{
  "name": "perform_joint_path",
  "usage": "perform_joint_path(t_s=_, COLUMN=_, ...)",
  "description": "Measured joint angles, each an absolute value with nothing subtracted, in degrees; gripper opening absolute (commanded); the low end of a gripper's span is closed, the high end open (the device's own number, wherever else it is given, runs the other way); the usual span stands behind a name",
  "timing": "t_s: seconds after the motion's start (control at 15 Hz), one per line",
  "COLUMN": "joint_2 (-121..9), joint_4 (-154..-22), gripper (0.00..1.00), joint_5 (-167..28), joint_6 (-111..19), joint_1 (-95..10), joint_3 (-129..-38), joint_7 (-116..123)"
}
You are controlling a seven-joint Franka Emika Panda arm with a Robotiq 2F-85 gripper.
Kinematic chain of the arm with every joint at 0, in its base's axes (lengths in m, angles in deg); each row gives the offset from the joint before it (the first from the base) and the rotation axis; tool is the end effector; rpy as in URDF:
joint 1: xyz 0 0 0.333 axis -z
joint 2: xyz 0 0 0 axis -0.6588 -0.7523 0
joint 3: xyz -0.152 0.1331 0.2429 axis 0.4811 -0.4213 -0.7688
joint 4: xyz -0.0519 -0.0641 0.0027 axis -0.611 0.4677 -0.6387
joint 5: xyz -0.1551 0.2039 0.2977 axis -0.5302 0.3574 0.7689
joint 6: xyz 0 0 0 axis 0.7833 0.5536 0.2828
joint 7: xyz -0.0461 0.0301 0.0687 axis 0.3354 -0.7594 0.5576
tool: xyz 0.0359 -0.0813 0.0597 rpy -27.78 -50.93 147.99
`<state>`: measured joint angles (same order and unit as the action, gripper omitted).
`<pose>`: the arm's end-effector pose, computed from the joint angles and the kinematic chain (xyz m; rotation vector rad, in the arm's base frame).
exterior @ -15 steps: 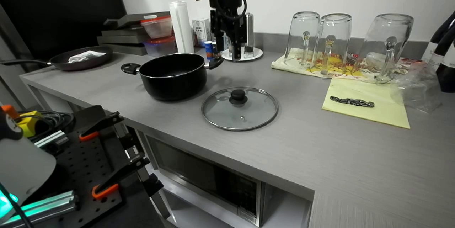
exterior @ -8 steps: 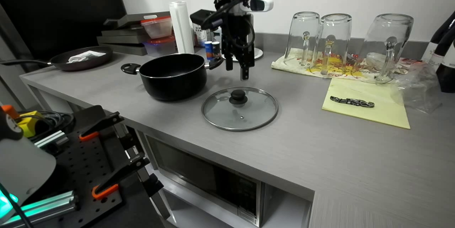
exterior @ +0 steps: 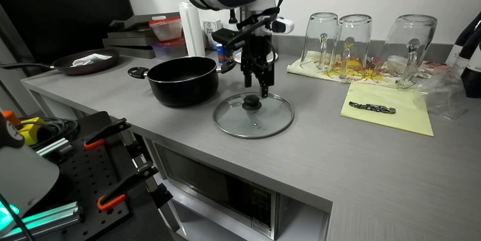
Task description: Place the lid on the pot
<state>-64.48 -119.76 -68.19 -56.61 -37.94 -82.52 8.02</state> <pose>0.5510 -0.0764 0.1866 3.0634 -0.3982 -0.0967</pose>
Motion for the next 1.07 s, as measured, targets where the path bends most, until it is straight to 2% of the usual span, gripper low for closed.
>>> perform_joint_path(t_s=0.53, joint_2=-68.9, joint_4=-116.9, gripper=1.00, joint_5=-68.1, joint_6=-56.6, joint_1=-38.3, joint_3=-82.4, joint_7=8.2)
perform_joint_path(t_s=0.6, joint_2=-69.3, joint_4=-116.6, gripper=0.75, joint_5=-68.1, joint_6=-56.6, joint_1=-38.4, joint_3=-82.4, joint_7=8.2)
perform_joint_path(t_s=0.67, joint_2=-69.6, joint_4=-116.4, gripper=0.74, joint_5=-68.1, joint_6=-56.6, joint_1=-38.4, joint_3=-82.4, joint_7=8.2)
perform_joint_path(t_s=0.87, joint_2=-70.3, joint_4=-115.9, gripper=0.53, joint_5=-68.1, joint_6=-56.6, joint_1=-38.4, joint_3=-82.4, joint_7=8.2)
perform_joint_path(t_s=1.07, joint_2=-70.3, joint_4=-115.7, gripper=0.27, joint_5=-67.9, joint_6=-56.6, joint_1=-38.4, joint_3=-82.5, joint_7=8.2)
